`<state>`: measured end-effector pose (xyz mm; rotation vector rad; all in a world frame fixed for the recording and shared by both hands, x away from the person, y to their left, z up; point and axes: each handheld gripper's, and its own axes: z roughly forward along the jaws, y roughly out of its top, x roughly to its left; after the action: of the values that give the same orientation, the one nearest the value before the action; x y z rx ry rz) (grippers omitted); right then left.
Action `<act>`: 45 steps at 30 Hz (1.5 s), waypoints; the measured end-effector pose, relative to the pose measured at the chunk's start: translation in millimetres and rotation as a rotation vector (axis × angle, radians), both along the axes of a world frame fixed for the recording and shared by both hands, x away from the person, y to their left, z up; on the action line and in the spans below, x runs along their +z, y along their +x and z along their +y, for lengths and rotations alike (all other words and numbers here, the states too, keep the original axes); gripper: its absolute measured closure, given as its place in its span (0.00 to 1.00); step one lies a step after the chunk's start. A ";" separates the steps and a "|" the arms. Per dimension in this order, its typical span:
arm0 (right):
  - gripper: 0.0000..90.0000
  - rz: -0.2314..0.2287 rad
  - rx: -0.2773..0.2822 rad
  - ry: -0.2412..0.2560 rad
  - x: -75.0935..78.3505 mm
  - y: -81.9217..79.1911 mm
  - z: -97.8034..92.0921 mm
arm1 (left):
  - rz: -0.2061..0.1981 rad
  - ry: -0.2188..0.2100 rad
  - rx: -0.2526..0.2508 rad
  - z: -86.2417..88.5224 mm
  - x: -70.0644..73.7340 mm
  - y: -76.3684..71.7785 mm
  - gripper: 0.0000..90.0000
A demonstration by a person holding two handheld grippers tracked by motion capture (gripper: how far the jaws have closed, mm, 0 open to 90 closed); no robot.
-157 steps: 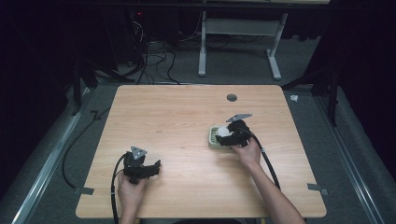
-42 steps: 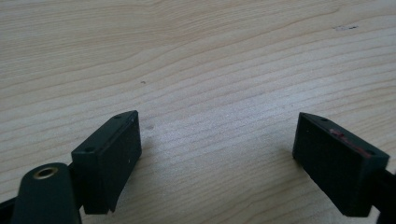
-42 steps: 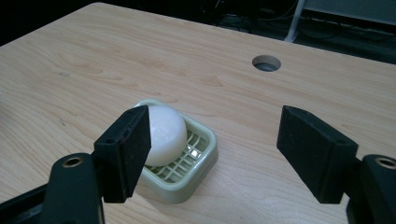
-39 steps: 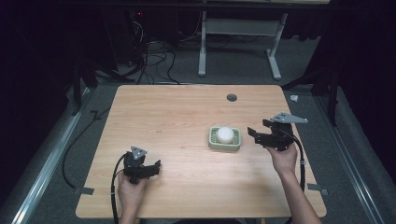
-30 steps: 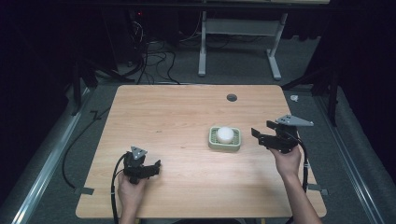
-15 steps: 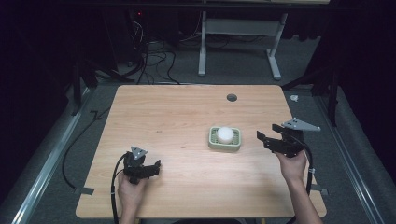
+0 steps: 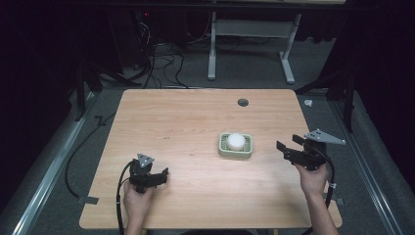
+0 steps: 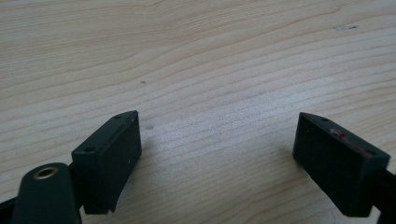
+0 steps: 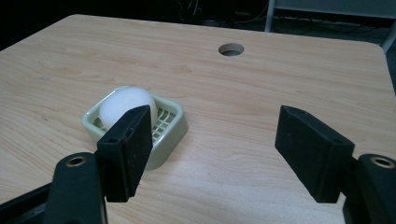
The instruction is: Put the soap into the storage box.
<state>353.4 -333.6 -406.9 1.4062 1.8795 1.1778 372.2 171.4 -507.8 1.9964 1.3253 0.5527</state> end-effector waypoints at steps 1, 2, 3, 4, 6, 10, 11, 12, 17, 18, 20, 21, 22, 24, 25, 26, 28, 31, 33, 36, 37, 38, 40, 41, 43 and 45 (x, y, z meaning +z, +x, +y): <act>0.32 0.000 -0.001 0.000 -0.8 -0.5 -0.7 | -0.001 0.000 0.000 -0.1 -0.1 0.0 0.18; 0.32 0.003 -0.003 0.003 -1.8 -1.2 -1.0 | -0.001 0.000 0.000 -0.1 -0.1 0.0 0.18; 0.32 0.003 -0.003 0.003 -1.8 -1.2 -1.0 | -0.001 0.000 0.000 -0.1 -0.1 0.0 0.18; 0.32 0.003 -0.006 0.004 -3.9 -1.7 -2.0 | -0.001 0.000 0.000 -0.1 -0.1 0.0 0.18; 0.32 0.010 -0.012 0.010 -5.7 -2.7 -2.9 | -0.001 0.000 0.000 0.0 -0.1 0.0 0.18; 0.32 0.017 -0.016 0.012 -10.0 -3.8 -3.8 | -0.001 0.000 0.000 0.0 -0.1 0.0 0.18; 0.32 0.017 -0.016 0.012 -10.0 -3.8 -3.8 | -0.001 0.000 0.000 0.0 -0.1 0.0 0.18; 0.32 0.021 -0.015 0.019 -12.3 -4.7 -4.0 | -0.001 0.000 0.000 -0.1 -0.1 0.0 0.18; 0.32 0.031 -0.014 0.027 -16.8 -7.1 -3.4 | 0.000 0.002 0.000 -0.1 0.0 0.0 0.18; 0.32 0.033 -0.013 0.028 -18.9 -7.6 -3.2 | 0.000 0.002 0.000 -0.1 0.0 0.0 0.18; 0.32 0.035 -0.012 0.028 -19.9 -7.8 -3.3 | 0.000 0.001 0.000 -0.1 0.0 0.0 0.18; 0.32 0.036 -0.013 0.029 -20.8 -8.0 -3.2 | 0.000 0.001 0.000 -0.1 0.0 0.0 0.18; 0.32 0.040 -0.013 0.033 -22.6 -8.7 -2.7 | 0.000 0.002 0.000 -0.1 0.0 0.0 0.18; 0.32 0.044 -0.012 0.032 -24.8 -9.0 -2.3 | 0.000 0.001 0.000 -0.1 0.0 0.0 0.18; 0.32 0.047 -0.012 0.030 -26.1 -9.0 -2.0 | 0.000 0.002 0.000 -0.1 0.0 0.0 0.18; 0.32 0.050 -0.011 0.029 -27.3 -9.1 -2.0 | 0.000 0.002 0.000 -0.1 0.0 0.0 0.18; 0.32 0.054 -0.013 0.030 -29.8 -9.0 -2.1 | 0.000 0.002 0.000 -0.1 0.0 0.0 0.18; 0.32 0.064 -0.015 0.033 -33.1 -9.4 -1.2 | 0.000 0.002 0.000 -0.1 0.0 0.0 0.18; 0.32 0.068 -0.012 0.033 -35.1 -9.5 0.1 | 0.000 0.001 0.000 -0.1 0.0 0.0 0.18; 0.32 0.076 -0.009 0.024 -37.1 -8.8 1.7 | 0.000 0.002 0.000 -0.1 0.0 0.0 0.18; 0.32 0.084 -0.007 0.021 -39.3 -8.0 3.4 | 0.000 0.002 0.000 -0.1 0.0 0.0 0.18; 0.32 0.084 -0.007 0.021 -39.3 -8.0 3.4 | 0.000 0.002 0.000 -0.1 0.0 0.0 0.18; 0.32 0.094 -0.004 0.015 -42.8 -6.7 5.3 | 0.000 0.002 0.000 -0.1 0.0 0.0 0.18; 0.32 0.097 -0.003 0.013 -43.9 -6.4 6.0 | 0.000 0.002 0.000 -0.1 0.0 0.0 0.18; 0.32 0.096 0.001 0.007 -45.4 -6.0 6.4 | 0.000 0.001 0.000 -0.1 0.0 0.0 0.18; 0.32 0.102 0.002 0.006 -48.0 -5.6 7.9 | 0.000 0.002 0.000 -0.1 0.0 0.0 0.18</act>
<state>347.8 -325.7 -454.9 1.4940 1.9481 1.1322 372.1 171.3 -507.8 1.9974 1.3252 0.5541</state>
